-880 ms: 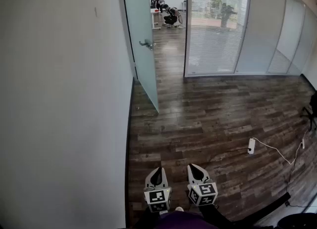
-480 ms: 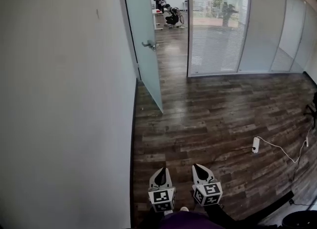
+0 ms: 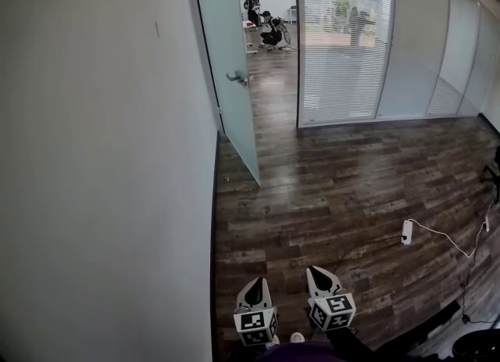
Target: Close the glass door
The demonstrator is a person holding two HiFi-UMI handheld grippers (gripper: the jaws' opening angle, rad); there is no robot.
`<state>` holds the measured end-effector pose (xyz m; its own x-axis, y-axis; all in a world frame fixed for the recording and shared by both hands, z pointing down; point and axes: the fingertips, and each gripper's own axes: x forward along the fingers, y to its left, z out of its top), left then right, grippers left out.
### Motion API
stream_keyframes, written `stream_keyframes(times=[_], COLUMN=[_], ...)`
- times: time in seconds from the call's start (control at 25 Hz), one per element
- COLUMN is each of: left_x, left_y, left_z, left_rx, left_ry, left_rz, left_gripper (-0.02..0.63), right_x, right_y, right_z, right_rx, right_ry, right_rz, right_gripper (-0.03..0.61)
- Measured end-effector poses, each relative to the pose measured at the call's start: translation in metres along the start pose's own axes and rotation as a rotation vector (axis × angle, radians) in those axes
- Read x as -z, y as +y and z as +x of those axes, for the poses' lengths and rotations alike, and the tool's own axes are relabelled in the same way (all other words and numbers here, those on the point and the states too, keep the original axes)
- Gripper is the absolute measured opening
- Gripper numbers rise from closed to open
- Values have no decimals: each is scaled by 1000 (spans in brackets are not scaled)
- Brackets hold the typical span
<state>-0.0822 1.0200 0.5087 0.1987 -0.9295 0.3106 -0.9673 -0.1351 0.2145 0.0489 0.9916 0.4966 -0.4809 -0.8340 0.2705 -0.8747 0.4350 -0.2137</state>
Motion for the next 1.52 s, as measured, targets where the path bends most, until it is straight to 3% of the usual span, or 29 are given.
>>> stream_keyframes(times=[0.28,0.44,0.52,0.76,1.08,1.32,1.52], left_x=[16,33,32,-2,-69,-89,-110], left_y=[27,27,24,37,25,21,32], left_z=[0,11,21,93,203,260,285], left_rx=[52,65,72,77,69,-25,-65], left_ry=[59,120,113,39,-27,-71,-107], left_rz=[3,40,39,52,28,12,4], left_gripper=[-8,-8,-8,-8,-8,-8,-8], right_x=[-2,12,10,-26,-87,-105,-116], right_y=[12,8,2,-26,-90,-138,-152], right_z=[11,21,30,99,179,218,243], right_rx=[26,34,30,0,-42,-44,-59], right_ry=[26,43,41,11,-3,-5,-17], right_rz=[9,31,24,11,-25,-49,-37], right_gripper=[-9,-9,-9,-9,-9,-9,-9])
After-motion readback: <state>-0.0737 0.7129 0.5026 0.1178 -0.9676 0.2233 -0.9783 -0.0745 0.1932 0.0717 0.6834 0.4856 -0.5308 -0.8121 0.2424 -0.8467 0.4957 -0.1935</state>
